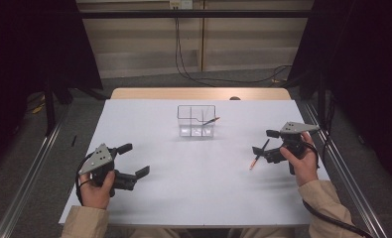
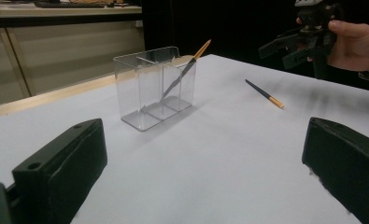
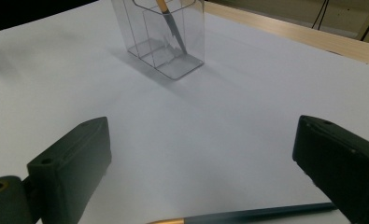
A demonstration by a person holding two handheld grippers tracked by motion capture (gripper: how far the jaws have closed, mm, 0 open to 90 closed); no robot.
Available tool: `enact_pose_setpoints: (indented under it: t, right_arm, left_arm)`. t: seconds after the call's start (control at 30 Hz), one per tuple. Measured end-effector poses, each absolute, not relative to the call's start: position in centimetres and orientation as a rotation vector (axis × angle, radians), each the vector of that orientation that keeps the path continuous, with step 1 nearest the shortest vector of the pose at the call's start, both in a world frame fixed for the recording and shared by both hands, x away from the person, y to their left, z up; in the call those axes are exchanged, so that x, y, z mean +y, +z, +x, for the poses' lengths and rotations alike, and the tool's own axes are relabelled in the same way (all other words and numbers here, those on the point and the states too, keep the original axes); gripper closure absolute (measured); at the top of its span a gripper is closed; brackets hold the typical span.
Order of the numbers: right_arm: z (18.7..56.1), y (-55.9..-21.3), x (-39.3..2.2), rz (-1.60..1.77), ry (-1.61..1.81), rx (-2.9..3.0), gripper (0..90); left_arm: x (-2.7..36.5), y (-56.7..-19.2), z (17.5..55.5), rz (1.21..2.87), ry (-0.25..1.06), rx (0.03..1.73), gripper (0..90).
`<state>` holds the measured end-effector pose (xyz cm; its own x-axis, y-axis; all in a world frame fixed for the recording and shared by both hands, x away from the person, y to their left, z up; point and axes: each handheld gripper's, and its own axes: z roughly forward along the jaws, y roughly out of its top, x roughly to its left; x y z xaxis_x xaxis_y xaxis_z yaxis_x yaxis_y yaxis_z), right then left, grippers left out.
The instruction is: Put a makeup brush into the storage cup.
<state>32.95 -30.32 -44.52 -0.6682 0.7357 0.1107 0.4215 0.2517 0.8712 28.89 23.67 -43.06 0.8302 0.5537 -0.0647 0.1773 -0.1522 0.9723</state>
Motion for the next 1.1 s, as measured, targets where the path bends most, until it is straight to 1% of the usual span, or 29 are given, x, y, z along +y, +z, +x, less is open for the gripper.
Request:
enact_pose_setpoints:
  t: [0.6, 1.1]
  right_arm:
    - [34.4, -43.7, -30.6, 1.22, 1.165, 2.276, 4.3]
    - [35.5, -44.4, -29.7, 1.366, 0.972, 2.377, 5.2]
  left_arm:
    - [23.3, -43.1, 29.2, 1.73, 0.357, 0.561, 0.0]
    - [23.4, -43.1, 28.8, 1.735, 0.357, 0.573, 0.0]
